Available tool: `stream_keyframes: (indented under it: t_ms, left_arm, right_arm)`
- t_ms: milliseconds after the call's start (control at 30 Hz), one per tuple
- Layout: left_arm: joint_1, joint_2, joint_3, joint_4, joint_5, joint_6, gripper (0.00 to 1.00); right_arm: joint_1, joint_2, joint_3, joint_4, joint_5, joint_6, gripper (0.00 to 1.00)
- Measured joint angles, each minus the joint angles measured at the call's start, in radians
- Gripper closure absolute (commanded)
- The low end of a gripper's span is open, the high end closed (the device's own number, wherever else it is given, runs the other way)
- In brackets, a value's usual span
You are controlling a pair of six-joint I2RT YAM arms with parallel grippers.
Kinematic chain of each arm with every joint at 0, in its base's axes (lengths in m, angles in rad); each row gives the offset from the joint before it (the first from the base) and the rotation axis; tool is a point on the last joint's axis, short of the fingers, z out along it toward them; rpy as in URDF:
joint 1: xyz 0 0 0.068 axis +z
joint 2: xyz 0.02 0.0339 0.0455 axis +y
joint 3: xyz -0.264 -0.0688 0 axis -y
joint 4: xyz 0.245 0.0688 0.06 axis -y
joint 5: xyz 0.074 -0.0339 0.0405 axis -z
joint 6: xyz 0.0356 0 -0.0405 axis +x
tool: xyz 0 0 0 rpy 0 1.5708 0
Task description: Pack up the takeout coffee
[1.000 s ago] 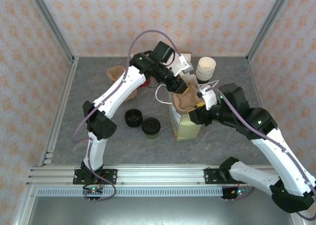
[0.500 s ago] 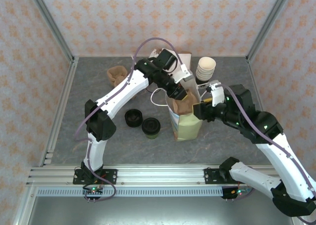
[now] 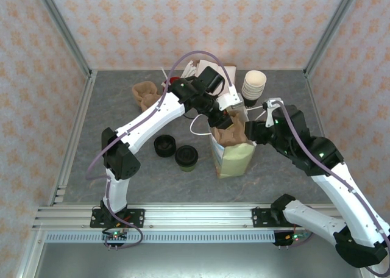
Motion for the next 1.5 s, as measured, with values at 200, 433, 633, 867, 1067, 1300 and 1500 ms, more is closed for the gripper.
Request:
stream_keyframes:
  t_ms: [200,433,633,867,1067,1300,1500]
  left_arm:
    - [0.000,0.000,0.000,0.003,0.000,0.004,0.70]
    - [-0.009,0.000,-0.019,0.029,0.000,0.004,0.69]
    - [-0.013,0.000,-0.037,0.037,0.000,0.004,0.69]
    - [-0.013,0.000,-0.064,0.059,0.000,0.005,0.69]
    - [-0.013,0.000,-0.087,0.060,-0.001,0.012,0.69]
    - [-0.013,0.000,-0.090,0.060,-0.007,0.019,0.68]
    - [-0.014,0.000,-0.119,0.082,-0.011,0.018,0.68]
  right_arm:
    - [0.000,0.001,-0.060,0.011,0.004,0.023,0.41]
    - [-0.004,0.013,-0.077,0.033,0.005,0.033,0.45]
    - [-0.012,0.044,-0.081,0.052,0.006,0.037,0.47]
    - [-0.013,0.050,-0.094,0.071,0.008,0.045,0.48]
    - [-0.013,0.050,-0.105,0.077,0.010,0.053,0.58]
    - [-0.013,0.050,-0.117,0.092,0.011,0.058,0.69]
    - [-0.013,0.046,-0.144,0.113,0.007,0.071,0.78]
